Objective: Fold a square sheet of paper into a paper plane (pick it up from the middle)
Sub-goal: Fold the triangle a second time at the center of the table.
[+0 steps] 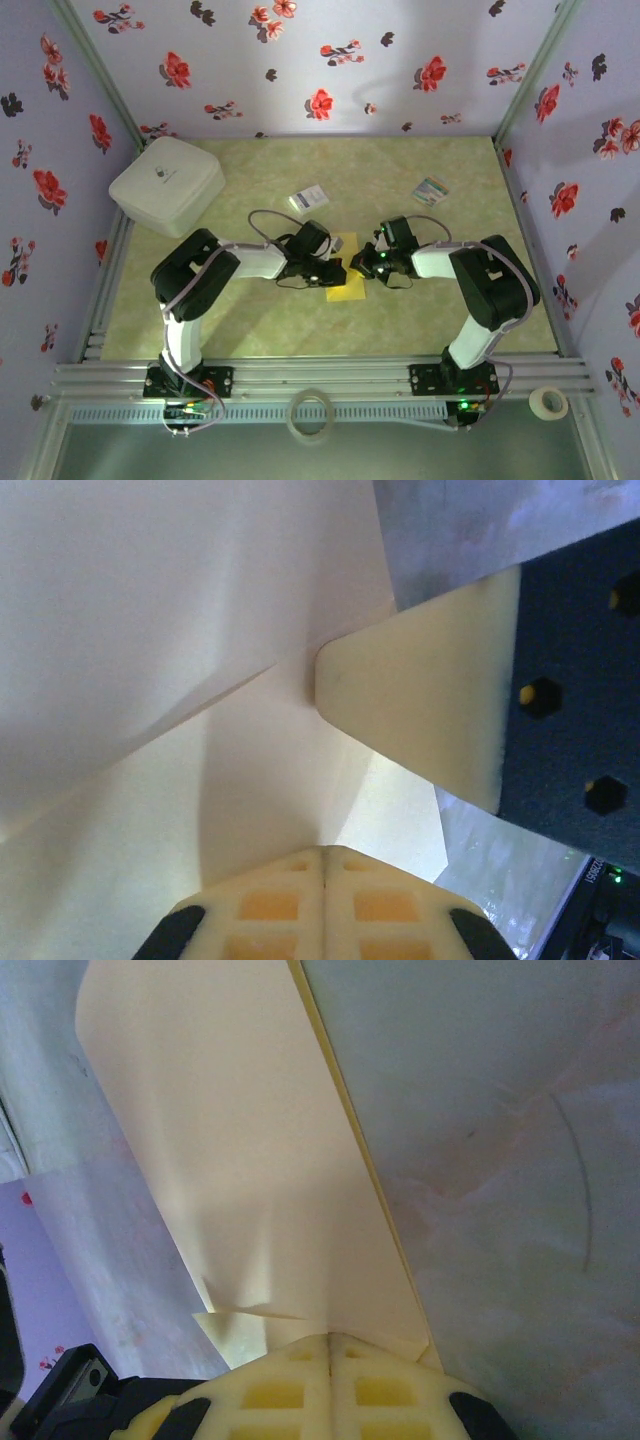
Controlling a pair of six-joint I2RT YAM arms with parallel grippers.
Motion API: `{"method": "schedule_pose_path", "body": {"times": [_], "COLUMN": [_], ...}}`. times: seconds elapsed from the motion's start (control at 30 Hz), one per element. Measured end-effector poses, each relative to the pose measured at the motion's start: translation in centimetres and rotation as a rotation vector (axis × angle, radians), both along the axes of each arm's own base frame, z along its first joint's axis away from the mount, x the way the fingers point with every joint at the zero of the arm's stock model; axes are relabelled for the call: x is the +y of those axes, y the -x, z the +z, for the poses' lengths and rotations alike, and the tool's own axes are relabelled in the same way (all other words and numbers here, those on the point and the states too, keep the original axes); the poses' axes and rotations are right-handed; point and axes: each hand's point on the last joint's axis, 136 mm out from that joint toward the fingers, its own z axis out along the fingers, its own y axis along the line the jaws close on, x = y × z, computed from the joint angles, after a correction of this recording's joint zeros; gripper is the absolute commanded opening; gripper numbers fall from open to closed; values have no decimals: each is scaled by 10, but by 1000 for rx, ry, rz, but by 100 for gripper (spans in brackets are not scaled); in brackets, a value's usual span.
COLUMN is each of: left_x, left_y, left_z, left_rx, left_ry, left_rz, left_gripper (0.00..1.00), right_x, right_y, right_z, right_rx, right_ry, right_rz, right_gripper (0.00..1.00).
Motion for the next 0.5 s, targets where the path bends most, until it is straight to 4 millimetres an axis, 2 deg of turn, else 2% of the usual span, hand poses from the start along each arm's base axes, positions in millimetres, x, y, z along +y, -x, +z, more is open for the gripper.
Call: {"method": "schedule_pose_path", "body": {"times": [0.2,0.5], "left_x": [12,36], "left_y": [12,40], "left_z": [0,-2], "left_rx": [13,36], "left_ry": [-19,-91], "left_rz": [-4,-44], "left_gripper": [6,5], "right_x": [0,0], "right_y": [0,0], "right_z": [0,0], "right_rx": [1,0], "right_ry": [0,-1], "right_rz": [0,0], "right_gripper": [0,0]}}
